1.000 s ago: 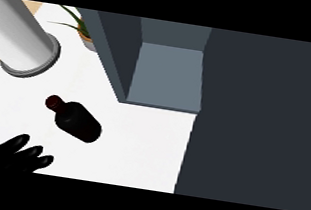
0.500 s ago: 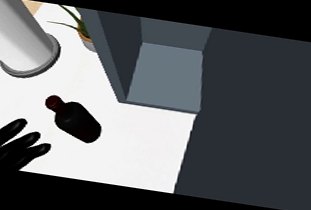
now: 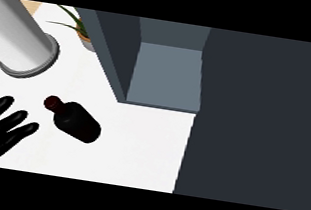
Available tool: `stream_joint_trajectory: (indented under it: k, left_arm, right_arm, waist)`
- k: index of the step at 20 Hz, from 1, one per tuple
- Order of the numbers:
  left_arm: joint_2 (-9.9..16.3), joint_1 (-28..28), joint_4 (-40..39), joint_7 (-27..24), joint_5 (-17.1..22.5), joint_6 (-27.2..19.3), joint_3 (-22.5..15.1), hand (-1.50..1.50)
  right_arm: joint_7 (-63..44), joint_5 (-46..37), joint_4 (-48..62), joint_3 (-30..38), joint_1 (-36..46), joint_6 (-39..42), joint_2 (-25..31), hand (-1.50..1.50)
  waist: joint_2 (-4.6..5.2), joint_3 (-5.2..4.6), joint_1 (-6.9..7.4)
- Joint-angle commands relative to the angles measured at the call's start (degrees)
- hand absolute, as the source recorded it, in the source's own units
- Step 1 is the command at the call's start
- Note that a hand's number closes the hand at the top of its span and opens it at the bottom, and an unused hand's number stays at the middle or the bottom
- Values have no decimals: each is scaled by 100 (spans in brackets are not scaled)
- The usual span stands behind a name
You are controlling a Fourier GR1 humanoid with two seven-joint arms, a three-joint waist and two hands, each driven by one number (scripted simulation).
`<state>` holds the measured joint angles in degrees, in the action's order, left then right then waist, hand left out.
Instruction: Pick up the wine, place it into the cabinet and close the cabinet
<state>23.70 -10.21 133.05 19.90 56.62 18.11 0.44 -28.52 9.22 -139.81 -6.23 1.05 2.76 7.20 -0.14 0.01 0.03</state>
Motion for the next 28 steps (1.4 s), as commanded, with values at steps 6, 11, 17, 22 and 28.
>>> stream_joint_trajectory:
  k: [6,11,17,22,28]
  left_arm:
    - [-47,-145,-211,-108,96,518,972,-150]
    - [-525,275,-1256,-421,-910,698,643,-150]
    - [-264,678,-2312,-565,-780,1206,1249,-150]
    - [-373,1322,-2963,-594,-1453,1070,1072,-150]
    - [-736,1425,-4314,-1556,-2661,1758,906,-150]
  right_arm:
    - [-161,203,-929,90,-624,109,-5,-150]
    - [-547,169,-871,43,5,-43,-15,-150]
    - [-385,421,-517,387,97,67,-13,-150]
    - [-783,134,-982,-15,70,-19,-66,-150]
    - [-514,76,-442,60,348,-34,-187,-150]
  waist:
    - [-7,-2,-14]
    - [7,-5,-28]
    - [11,-2,-17]
    - [7,-2,-50]
    - [16,-3,-31]
